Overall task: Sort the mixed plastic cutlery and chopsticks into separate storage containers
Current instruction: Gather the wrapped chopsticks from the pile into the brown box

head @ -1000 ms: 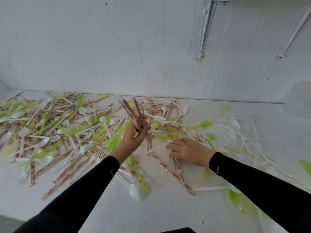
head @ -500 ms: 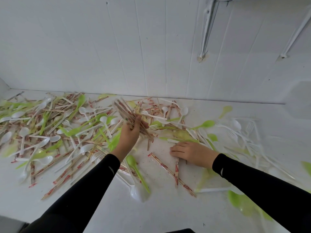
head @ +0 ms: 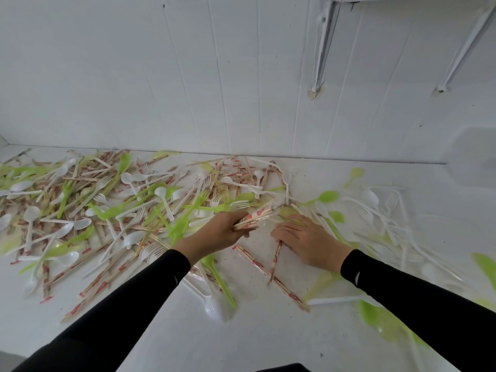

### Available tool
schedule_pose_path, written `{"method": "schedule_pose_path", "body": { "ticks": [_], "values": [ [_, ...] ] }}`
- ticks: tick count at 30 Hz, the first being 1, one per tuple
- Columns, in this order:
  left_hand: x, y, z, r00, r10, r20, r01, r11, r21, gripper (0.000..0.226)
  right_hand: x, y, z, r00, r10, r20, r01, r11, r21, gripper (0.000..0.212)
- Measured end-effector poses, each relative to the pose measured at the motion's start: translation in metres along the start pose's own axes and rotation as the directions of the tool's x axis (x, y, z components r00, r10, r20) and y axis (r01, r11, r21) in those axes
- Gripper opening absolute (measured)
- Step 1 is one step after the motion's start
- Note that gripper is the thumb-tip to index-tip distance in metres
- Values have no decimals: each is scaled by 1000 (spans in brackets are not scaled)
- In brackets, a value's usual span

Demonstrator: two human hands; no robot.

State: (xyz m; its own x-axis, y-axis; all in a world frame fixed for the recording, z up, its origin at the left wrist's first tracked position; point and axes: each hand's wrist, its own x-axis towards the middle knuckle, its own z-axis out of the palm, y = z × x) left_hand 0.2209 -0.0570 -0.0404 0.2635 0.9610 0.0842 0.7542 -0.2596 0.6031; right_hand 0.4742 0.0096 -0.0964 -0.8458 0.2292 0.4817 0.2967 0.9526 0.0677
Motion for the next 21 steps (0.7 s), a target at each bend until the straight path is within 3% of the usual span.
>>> {"method": "schedule_pose_path", "body": {
  "ticks": [2,5,8,11,15,17,21],
  "values": [
    [-3,-5,6,999,-12,33,9,997,72,9,1,-9,-11,972,204,-113,-182,967,177,23],
    [-5,-9,17,996,-42,76,29,986,166,23,9,-14,-36,814,554,-174,-406,757,512,34],
    [-8,-11,28,990,9,138,-35,982,184,25,21,-5,-61,582,790,-190,-420,493,762,11],
    [-10,-9,36,965,123,230,-155,979,130,28,28,7,-81,416,893,-171,-362,336,869,11],
    [-6,-5,41,933,256,253,-307,933,188,17,29,19,-95,361,923,-136,-315,258,913,20],
    [-4,-8,44,928,295,229,-347,907,238,24,27,21,-94,356,930,-94,-326,218,920,17],
    [4,-15,45,924,364,116,-381,867,322,26,11,9,-72,435,898,64,-441,150,885,7]
  ]
}}
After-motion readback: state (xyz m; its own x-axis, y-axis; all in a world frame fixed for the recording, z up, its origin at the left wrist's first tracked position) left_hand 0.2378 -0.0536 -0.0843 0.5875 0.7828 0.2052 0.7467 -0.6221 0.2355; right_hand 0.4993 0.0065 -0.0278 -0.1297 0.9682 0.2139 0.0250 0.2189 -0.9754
